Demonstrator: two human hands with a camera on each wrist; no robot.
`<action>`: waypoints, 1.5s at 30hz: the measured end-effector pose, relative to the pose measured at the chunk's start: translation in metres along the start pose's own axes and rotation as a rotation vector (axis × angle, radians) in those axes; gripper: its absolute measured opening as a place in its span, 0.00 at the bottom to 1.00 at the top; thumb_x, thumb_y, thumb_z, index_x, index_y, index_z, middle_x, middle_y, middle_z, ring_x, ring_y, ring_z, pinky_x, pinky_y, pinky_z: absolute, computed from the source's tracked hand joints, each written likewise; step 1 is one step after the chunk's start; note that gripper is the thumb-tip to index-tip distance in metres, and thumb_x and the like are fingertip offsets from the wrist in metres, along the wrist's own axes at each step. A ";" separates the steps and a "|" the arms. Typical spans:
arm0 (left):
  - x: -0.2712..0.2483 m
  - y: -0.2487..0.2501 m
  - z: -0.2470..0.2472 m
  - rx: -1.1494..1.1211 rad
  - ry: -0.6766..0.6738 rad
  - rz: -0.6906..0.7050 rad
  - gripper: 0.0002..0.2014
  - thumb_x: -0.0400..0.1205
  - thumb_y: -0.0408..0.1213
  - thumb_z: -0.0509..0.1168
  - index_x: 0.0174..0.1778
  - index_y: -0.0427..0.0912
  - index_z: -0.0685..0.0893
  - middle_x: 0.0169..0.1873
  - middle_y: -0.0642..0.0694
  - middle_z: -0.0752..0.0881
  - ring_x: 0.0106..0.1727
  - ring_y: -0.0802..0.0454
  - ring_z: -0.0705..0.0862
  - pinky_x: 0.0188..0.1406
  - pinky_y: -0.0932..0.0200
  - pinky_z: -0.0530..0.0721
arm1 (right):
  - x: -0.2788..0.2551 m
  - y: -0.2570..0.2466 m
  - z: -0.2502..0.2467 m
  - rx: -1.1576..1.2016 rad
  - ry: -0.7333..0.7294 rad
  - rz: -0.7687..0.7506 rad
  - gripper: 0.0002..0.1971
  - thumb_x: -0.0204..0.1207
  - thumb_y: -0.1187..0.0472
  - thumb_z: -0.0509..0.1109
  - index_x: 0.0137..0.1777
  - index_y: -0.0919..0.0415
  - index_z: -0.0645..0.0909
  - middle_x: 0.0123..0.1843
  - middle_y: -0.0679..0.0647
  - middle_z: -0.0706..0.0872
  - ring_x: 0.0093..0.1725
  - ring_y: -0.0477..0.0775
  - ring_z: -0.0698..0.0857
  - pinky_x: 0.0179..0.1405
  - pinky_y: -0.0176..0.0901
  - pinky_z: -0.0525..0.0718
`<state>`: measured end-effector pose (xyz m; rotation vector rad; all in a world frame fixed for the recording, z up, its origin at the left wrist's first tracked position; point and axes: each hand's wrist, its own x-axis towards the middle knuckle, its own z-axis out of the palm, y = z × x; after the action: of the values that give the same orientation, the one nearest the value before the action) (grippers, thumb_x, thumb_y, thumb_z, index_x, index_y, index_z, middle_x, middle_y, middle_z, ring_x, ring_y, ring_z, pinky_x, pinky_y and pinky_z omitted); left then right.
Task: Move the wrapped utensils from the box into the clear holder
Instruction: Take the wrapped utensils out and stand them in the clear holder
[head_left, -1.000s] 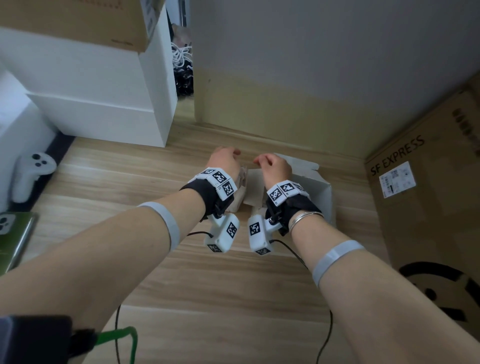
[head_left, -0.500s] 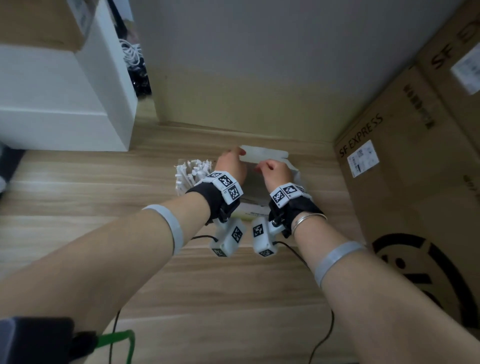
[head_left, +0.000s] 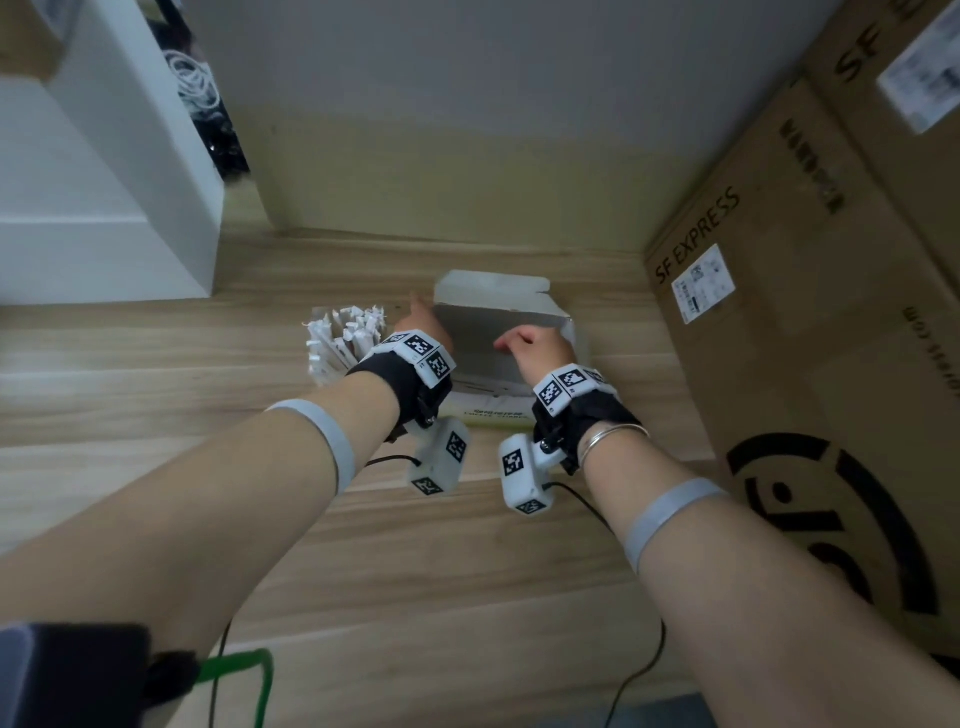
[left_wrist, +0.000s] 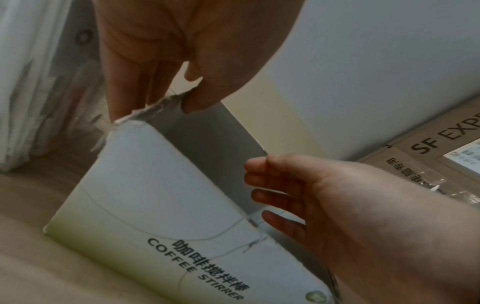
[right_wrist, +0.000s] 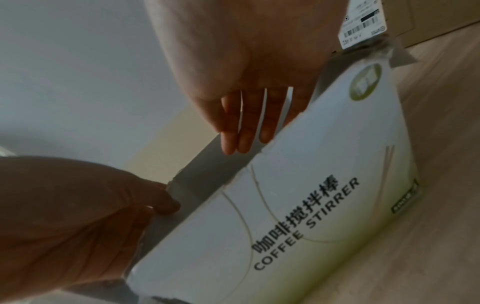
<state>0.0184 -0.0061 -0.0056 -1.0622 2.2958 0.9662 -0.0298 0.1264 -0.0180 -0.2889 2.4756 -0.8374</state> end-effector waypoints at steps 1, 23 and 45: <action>-0.001 0.000 0.000 0.004 0.003 0.002 0.33 0.86 0.30 0.51 0.83 0.39 0.40 0.75 0.32 0.71 0.73 0.39 0.75 0.73 0.50 0.72 | 0.000 0.000 0.000 -0.001 -0.011 0.005 0.15 0.81 0.58 0.57 0.51 0.51 0.88 0.54 0.54 0.90 0.44 0.56 0.84 0.44 0.42 0.79; -0.027 -0.008 0.008 -0.280 0.043 0.267 0.34 0.77 0.19 0.55 0.80 0.43 0.64 0.73 0.34 0.69 0.75 0.38 0.70 0.75 0.54 0.67 | -0.007 0.001 0.021 -0.276 -0.217 0.126 0.22 0.82 0.62 0.59 0.76 0.66 0.68 0.74 0.65 0.74 0.73 0.64 0.74 0.71 0.50 0.73; -0.037 -0.016 0.005 -0.355 0.053 0.316 0.39 0.76 0.16 0.52 0.81 0.52 0.61 0.73 0.37 0.65 0.72 0.40 0.72 0.52 0.74 0.66 | -0.015 0.007 0.038 -0.381 -0.224 0.028 0.25 0.76 0.63 0.68 0.74 0.64 0.71 0.74 0.64 0.75 0.73 0.64 0.75 0.70 0.51 0.73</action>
<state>0.0542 0.0080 0.0073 -0.8740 2.4398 1.5316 0.0029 0.1181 -0.0426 -0.4524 2.4035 -0.2954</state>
